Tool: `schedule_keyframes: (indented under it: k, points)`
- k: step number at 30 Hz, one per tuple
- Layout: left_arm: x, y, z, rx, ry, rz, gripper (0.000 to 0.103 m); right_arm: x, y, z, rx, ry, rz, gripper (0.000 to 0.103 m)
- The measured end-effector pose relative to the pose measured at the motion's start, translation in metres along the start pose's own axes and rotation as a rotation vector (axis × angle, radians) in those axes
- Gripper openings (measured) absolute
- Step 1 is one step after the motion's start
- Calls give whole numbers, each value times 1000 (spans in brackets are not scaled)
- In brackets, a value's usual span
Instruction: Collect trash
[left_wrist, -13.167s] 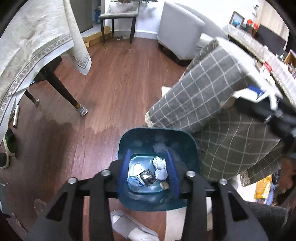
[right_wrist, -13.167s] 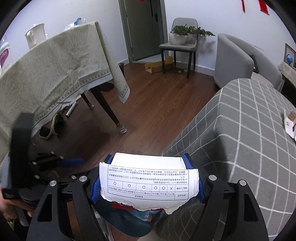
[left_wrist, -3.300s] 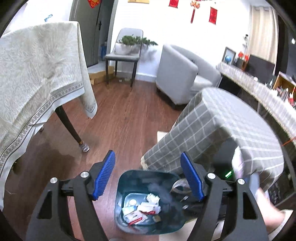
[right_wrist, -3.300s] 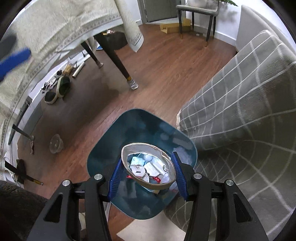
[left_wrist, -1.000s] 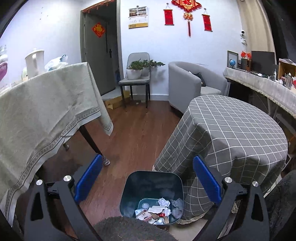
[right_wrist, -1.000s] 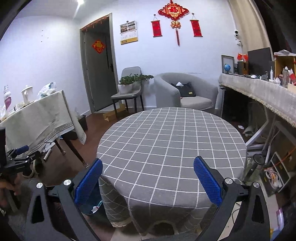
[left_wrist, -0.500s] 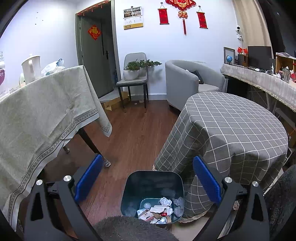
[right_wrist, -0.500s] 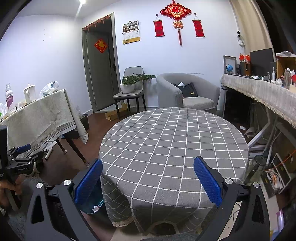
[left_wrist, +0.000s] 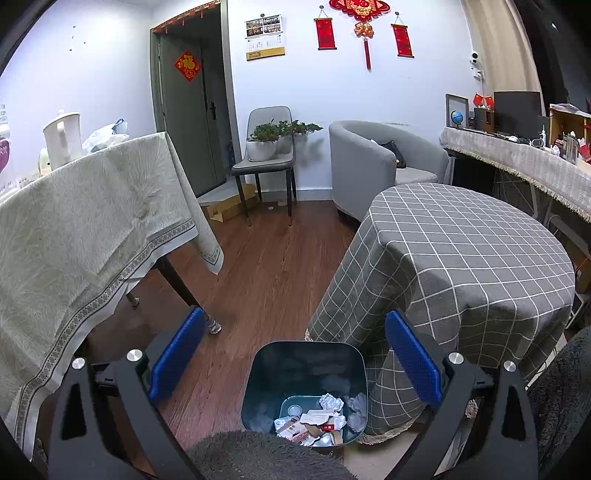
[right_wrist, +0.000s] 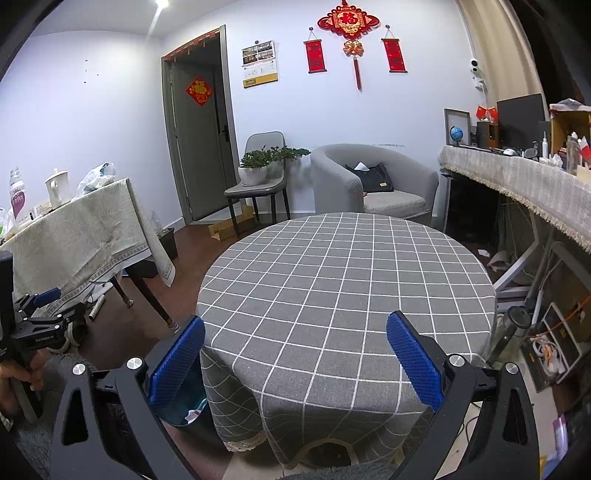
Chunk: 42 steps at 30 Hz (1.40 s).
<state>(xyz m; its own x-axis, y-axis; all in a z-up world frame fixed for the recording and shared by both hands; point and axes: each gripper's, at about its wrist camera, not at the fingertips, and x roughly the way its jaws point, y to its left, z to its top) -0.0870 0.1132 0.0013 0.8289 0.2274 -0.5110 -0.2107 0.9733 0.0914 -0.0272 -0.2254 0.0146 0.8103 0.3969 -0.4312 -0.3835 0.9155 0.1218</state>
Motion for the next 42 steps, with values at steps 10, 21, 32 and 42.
schedule_keyframes:
  k: [10,21,32,42]
  points:
    - [-1,-1,1,1,-4,1,100,-1,0,-1,2,2,-1,100]
    - [0,-1,2,14,-3,-2,100,-1,-2,-3,-3,5,-3,100]
    - [0,-3,1,15,-4,-3,100,0,-1,-4,-11,11,-4,100]
    - [0,-2,1,16,-4,-2,100,2,1,-5,-14,15,-3,100]
